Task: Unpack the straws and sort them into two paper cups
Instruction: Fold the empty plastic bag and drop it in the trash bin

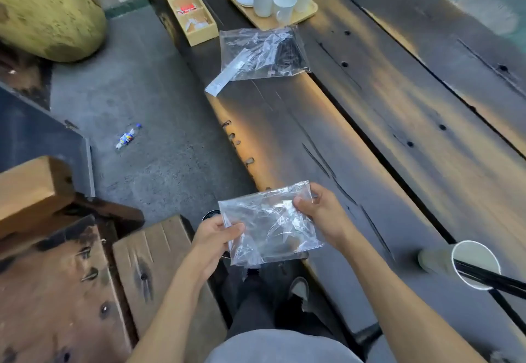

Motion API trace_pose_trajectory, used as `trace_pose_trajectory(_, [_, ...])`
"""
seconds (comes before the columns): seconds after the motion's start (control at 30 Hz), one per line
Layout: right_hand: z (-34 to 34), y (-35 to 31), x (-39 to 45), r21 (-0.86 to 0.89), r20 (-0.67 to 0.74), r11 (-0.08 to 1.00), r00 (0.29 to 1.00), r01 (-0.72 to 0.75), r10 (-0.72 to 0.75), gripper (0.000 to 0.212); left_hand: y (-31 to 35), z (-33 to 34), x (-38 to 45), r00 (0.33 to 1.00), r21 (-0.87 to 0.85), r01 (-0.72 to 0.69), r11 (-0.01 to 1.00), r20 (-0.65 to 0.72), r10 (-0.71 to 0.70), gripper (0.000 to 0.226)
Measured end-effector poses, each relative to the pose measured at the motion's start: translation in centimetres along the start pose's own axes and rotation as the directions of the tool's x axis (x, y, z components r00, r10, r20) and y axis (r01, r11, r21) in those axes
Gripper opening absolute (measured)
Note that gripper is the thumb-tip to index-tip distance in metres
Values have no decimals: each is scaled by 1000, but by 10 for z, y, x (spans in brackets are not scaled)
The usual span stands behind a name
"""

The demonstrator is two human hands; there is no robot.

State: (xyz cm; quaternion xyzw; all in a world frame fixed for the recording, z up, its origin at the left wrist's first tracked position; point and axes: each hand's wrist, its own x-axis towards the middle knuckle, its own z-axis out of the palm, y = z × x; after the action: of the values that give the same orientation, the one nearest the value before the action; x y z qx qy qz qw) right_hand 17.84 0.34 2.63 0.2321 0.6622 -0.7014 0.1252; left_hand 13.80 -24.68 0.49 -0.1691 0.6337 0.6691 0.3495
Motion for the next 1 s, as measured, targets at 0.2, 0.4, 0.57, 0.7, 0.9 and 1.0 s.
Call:
trace_pose_trajectory(0.2, [67,6,32,-30,-75,994,992,-100,98,15,-28,-53,15,963,48,-42,998,-263,53,16])
trace_pose_trajectory(0.4, [114,37,63,-124,95,943,942,-309,321,20,-65,-105,47,924,-165,41,985,-370,-101,21])
trace_pose_trajectory(0.57, [138,80,102,-168,15,929,941,-330,337,24,-98,-137,73,956,-197,228,954,-141,-258,14])
trace_pose_trajectory(0.7, [156,140,138,-140,-74,896,907,-421,414,13,-139,-147,111,874,-235,292,927,-328,-358,16])
trace_pose_trajectory(0.9, [177,253,197,106,-220,705,675,-701,705,9,-214,-156,171,734,-577,311,755,-359,-576,11])
trace_pose_trajectory(1.0, [178,297,214,59,-245,627,597,-777,764,12,-243,-169,200,680,-630,290,720,-393,-618,21])
